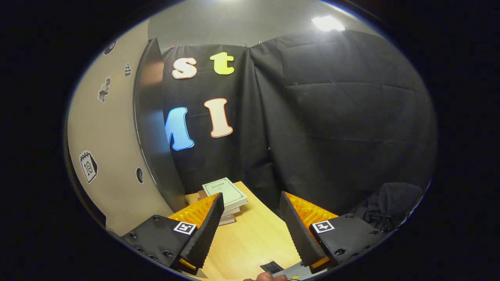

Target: Open the cabinet door with the right hand, grasp the bottle in the cabinet with the left hand and place it on the coaster, then close the cabinet door with the right hand.

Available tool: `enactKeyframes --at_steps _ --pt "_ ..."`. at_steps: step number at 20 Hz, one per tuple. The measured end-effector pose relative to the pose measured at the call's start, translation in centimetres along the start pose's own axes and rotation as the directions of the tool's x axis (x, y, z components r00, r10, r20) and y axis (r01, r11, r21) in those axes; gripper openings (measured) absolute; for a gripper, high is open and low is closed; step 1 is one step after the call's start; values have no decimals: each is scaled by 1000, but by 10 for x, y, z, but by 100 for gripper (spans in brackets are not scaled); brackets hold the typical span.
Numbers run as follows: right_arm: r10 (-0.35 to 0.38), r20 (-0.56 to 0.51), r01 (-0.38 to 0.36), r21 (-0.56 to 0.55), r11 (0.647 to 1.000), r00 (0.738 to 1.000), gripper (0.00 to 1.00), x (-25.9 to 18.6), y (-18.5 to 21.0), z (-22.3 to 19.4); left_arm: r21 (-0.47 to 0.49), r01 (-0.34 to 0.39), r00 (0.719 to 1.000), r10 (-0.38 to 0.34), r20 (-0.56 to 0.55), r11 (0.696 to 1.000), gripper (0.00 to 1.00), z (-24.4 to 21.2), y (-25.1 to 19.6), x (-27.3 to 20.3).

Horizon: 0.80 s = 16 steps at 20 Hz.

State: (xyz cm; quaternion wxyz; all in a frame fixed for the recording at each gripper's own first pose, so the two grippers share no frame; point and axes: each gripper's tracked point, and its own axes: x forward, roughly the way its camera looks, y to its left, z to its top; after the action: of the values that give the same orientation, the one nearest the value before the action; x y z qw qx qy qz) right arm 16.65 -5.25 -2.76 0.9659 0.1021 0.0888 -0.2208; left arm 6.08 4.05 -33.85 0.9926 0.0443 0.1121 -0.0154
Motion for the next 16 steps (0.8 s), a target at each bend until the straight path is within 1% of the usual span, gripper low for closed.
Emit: enactKeyframes --at_steps 1,2,4,5,6,8,10,11,12,14,15,16 --pt "2 -13 -2 6 1000 1000 92 -3 2 -4 12 -9 1000 9 -10 1000 77 -1 1 0" --pt "1 -19 -1 4 1000 1000 92 -4 2 -8 24 -14 1000 15 -17 1000 76 -5 2 2" --pt "-7 -29 7 -14 1000 1000 92 -7 2 -13 12 -12 999 13 -39 1000 75 -8 5 0" --pt "-5 -35 5 -21 1000 999 92 -9 3 -15 1 -12 999 12 -51 1000 82 -9 7 -2" --pt "-1 -36 0 -26 1000 999 92 -11 5 -16 -7 -13 998 13 -58 1000 84 -11 9 -2" --pt "0 -47 -2 -28 1000 999 92 -11 4 -20 -21 -13 998 11 -63 1000 84 -6 10 -2" --pt "3 -52 -4 -18 1000 999 92 -9 2 -23 -33 -15 998 13 -59 999 84 3 11 -7" --pt "3 -52 -4 -14 1000 999 92 -7 1 -24 -35 -13 999 11 -50 999 82 11 10 -9" --pt "6 -53 -7 -11 1000 999 92 -3 1 -25 -31 -13 999 12 -40 999 84 20 10 -11" --pt "13 -62 -13 -2 1000 998 92 7 0 -28 -3 -32 999 32 -15 999 84 38 13 -18" --pt "19 -63 -19 1 1000 998 92 12 -1 -30 8 -40 999 40 -1 999 82 49 14 -21" --pt "25 -63 -25 0 1000 998 92 17 -2 -31 15 -41 999 41 13 999 82 61 14 -24"
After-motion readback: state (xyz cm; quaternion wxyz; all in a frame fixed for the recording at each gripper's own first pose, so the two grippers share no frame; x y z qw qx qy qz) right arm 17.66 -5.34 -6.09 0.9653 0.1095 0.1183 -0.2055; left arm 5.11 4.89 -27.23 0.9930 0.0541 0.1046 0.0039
